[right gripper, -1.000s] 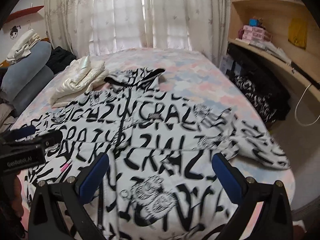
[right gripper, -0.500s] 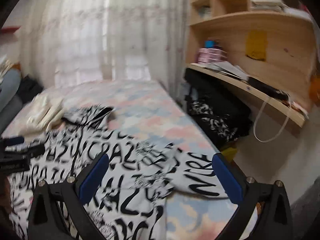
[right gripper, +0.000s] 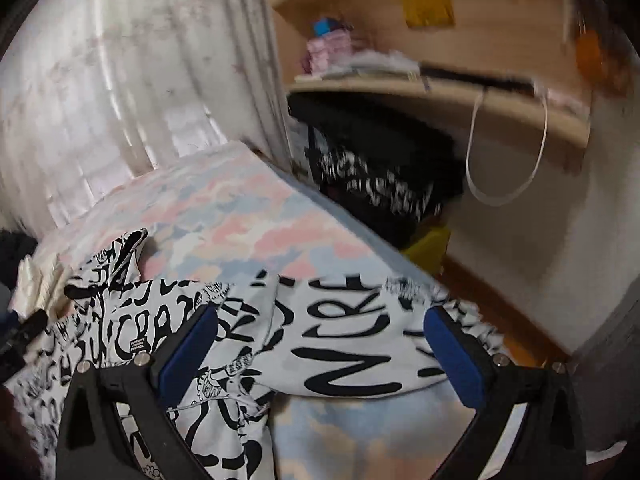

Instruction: Fold large clothes

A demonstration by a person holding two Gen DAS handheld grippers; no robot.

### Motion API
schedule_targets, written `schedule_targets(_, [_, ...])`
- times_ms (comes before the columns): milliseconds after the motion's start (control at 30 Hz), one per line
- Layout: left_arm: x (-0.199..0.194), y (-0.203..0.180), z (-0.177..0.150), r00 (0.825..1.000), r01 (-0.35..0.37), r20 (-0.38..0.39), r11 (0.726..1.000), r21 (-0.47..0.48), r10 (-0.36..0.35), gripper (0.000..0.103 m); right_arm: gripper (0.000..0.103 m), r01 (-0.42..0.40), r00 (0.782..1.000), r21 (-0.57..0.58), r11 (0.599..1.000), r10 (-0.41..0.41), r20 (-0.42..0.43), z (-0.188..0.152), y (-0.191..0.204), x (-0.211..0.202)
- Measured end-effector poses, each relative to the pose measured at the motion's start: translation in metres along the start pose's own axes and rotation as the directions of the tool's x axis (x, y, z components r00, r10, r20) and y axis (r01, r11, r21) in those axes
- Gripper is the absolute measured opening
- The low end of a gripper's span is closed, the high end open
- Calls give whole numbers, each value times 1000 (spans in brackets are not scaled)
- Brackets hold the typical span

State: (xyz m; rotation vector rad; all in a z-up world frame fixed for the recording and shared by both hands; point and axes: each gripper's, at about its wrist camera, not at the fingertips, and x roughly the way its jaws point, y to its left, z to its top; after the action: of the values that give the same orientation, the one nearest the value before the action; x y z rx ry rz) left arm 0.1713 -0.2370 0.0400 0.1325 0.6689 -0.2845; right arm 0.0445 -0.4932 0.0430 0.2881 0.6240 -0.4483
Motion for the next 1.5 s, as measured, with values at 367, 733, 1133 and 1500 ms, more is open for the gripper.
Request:
schedule_targets(367, [97,-36,-27,989,55,-131,994,-90,-67,96,85,49,970,429,902,60,-237,-43,-110,89])
schedule_targets(733, [116,-55,-58,986,85,-135,992,-90,-97,96,80,55,969,697,715,129,-210,-68,-149,76])
schedule_targets(1133, [97,-36,-38,986,89,-130,992,-95,-101,93,37,100,963,697,710,108,-247,-60,-158,126])
schedule_targets(1500, [29,105,-31,1000,-24,-5,941,-337,24,88,8,-478,877,171,862,478,42,61,64,23])
